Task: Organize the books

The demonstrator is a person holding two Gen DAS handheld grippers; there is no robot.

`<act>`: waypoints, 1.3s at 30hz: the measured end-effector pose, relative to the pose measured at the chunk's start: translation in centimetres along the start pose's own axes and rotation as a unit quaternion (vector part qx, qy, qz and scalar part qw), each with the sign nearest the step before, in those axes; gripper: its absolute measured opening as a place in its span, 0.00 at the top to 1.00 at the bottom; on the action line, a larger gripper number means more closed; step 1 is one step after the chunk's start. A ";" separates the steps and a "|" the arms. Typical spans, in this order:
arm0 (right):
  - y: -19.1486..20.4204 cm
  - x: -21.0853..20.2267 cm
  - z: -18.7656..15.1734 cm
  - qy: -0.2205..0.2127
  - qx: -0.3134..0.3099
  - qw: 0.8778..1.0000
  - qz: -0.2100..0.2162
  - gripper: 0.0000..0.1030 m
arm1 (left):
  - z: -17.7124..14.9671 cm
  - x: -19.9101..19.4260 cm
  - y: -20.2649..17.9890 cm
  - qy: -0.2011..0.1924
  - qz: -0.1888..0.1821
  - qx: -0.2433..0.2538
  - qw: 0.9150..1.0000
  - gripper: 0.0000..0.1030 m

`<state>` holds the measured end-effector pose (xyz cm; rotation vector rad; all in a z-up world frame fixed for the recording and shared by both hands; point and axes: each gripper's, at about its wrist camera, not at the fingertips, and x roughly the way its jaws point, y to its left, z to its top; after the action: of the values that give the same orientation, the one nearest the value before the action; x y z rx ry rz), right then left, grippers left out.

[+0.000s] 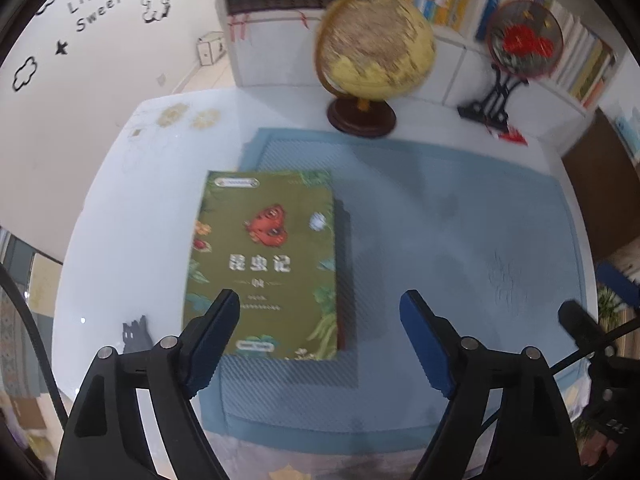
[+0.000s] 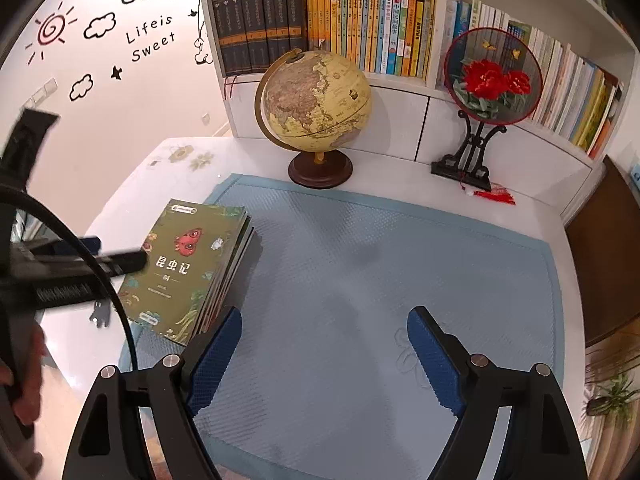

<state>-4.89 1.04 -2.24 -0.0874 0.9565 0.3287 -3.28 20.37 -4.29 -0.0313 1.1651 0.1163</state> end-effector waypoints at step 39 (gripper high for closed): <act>-2.6 -0.1 -0.5 -0.005 0.035 0.999 0.000 0.19 | -0.8 1.4 -3.3 0.002 0.008 0.014 1.000 0.21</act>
<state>-4.50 -1.54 -2.67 -0.0212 0.9572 0.2949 -3.11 17.11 -6.00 0.0022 1.1718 0.1153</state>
